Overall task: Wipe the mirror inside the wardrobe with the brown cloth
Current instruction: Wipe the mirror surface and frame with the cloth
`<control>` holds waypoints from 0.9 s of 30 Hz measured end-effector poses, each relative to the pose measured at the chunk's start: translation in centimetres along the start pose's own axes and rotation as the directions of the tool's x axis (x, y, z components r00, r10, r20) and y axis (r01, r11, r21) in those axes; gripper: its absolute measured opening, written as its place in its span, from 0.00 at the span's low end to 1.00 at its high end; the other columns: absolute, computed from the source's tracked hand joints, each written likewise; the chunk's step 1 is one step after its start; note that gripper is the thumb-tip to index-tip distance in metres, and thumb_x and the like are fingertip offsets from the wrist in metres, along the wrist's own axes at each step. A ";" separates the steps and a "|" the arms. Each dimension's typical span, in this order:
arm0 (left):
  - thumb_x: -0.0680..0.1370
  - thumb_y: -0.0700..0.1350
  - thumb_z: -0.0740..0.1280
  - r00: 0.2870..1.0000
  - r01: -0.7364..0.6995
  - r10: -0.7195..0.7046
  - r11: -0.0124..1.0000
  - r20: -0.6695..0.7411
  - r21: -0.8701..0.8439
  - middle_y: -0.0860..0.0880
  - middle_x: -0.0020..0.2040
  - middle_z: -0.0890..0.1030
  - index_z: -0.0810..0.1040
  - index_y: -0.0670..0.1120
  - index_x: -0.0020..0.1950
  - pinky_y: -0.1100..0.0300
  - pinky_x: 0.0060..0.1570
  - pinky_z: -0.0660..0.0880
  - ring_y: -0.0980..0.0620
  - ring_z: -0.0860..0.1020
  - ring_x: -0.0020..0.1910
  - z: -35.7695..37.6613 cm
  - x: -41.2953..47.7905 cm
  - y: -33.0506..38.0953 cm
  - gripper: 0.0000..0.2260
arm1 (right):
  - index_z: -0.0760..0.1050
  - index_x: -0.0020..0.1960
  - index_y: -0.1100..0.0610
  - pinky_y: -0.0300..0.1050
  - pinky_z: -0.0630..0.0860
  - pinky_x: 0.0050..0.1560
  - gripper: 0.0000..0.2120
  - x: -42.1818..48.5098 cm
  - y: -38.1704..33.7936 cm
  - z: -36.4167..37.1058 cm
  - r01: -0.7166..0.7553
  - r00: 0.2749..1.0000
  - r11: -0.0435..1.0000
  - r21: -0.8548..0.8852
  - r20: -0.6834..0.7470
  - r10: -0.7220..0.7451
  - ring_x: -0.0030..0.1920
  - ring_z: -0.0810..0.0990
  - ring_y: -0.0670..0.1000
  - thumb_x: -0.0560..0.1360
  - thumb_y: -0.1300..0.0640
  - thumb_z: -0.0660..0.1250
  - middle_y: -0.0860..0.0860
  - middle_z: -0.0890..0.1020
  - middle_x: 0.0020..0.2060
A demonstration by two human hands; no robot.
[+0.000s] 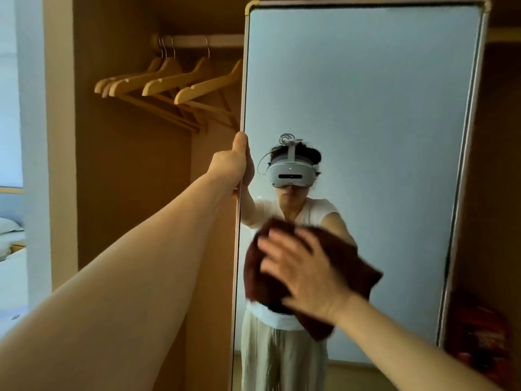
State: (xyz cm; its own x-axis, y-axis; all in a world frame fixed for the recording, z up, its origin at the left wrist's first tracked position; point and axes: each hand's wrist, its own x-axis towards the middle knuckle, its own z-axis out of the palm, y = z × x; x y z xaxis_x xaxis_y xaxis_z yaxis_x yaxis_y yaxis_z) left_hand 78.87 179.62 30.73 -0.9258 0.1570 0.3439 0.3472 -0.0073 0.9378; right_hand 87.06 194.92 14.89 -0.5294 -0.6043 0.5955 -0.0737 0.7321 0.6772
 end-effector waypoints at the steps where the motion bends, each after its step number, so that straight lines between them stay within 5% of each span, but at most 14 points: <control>1: 0.78 0.64 0.53 1.000 0.006 -0.006 1.000 -0.006 0.009 0.44 0.41 0.78 0.70 0.42 0.39 0.47 0.54 0.77 0.42 0.80 0.47 0.0 -0.2 0.0 0.26 | 0.67 0.61 0.49 0.58 0.54 0.70 0.29 -1.7 -1.3 0.7 0.088 0.994 0.996 0.003 0.069 -0.088 0.71 0.63 0.54 0.63 0.47 0.73 0.51 0.70 0.69; 4: 0.79 0.64 0.53 1.000 -0.004 0.004 0.999 -0.002 0.035 0.43 0.43 0.78 0.71 0.40 0.42 0.46 0.55 0.77 0.43 0.79 0.47 -0.1 -0.3 0.1 0.26 | 0.70 0.60 0.47 0.56 0.51 0.73 0.19 -3.2 -0.5 0.8 0.266 0.950 0.964 0.018 0.162 -0.266 0.72 0.63 0.51 0.70 0.48 0.67 0.47 0.70 0.69; 7: 0.79 0.65 0.52 1.000 0.005 -0.006 0.998 0.010 0.057 0.43 0.48 0.79 0.70 0.41 0.52 0.46 0.56 0.76 0.43 0.78 0.49 0.0 -0.1 0.0 0.27 | 0.69 0.62 0.48 0.58 0.55 0.69 0.27 -1.0 4.0 -1.3 0.278 0.954 0.960 -0.017 0.118 -0.274 0.71 0.64 0.53 0.67 0.43 0.71 0.50 0.71 0.68; 12: 0.78 0.66 0.51 1.000 0.003 -0.003 0.998 0.006 0.062 0.43 0.50 0.77 0.67 0.43 0.53 0.45 0.58 0.75 0.41 0.78 0.53 0.2 0.4 -0.3 0.26 | 0.65 0.62 0.50 0.59 0.61 0.64 0.36 4.8 14.0 -7.4 -0.139 0.984 0.990 -0.036 -0.114 0.134 0.69 0.68 0.58 0.58 0.49 0.76 0.55 0.72 0.68; 15: 0.79 0.64 0.51 1.000 -0.016 0.016 0.998 -0.006 0.061 0.44 0.45 0.77 0.69 0.42 0.42 0.45 0.57 0.76 0.41 0.79 0.51 0.2 0.0 -0.2 0.26 | 0.68 0.63 0.55 0.59 0.60 0.66 0.30 6.9 16.4 -9.2 -0.420 0.873 0.906 0.043 -0.252 0.417 0.72 0.63 0.57 0.65 0.51 0.74 0.54 0.70 0.69; 17: 0.79 0.63 0.51 0.999 -0.045 0.046 0.997 -0.016 0.066 0.42 0.47 0.78 0.68 0.45 0.38 0.45 0.56 0.76 0.40 0.79 0.51 0.1 -0.2 -0.2 0.24 | 0.69 0.63 0.57 0.59 0.60 0.67 0.28 6.8 15.8 -8.6 -0.473 0.824 0.879 0.062 -0.323 0.466 0.72 0.63 0.58 0.67 0.50 0.71 0.55 0.70 0.69; 22: 0.78 0.64 0.52 0.998 -0.049 0.052 0.995 -0.027 0.092 0.40 0.52 0.80 0.70 0.44 0.39 0.45 0.55 0.77 0.40 0.79 0.51 -0.2 -0.6 -0.1 0.24 | 0.65 0.62 0.54 0.60 0.60 0.67 0.29 0.4 8.5 -4.2 -0.363 0.896 0.931 0.042 -0.259 0.361 0.71 0.62 0.58 0.64 0.44 0.64 0.55 0.68 0.70; 27: 0.79 0.62 0.53 0.999 -0.033 0.034 0.999 -0.039 0.034 0.44 0.33 0.79 0.68 0.43 0.35 0.45 0.55 0.77 0.39 0.80 0.49 0.0 -1.1 0.2 0.25 | 0.67 0.61 0.50 0.59 0.58 0.70 0.21 -8.0 2.1 -0.1 0.042 0.999 0.999 -0.011 0.017 -0.042 0.71 0.63 0.55 0.69 0.50 0.65 0.52 0.66 0.70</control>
State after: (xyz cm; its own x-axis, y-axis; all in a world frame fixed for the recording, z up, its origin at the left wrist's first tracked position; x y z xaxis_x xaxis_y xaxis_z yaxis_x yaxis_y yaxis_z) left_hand 79.99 179.44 30.52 -0.9184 0.1182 0.3775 0.3823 0.0208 0.9238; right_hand 91.23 201.26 11.65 -0.5402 -0.6288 0.5592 -0.0866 0.7025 0.7064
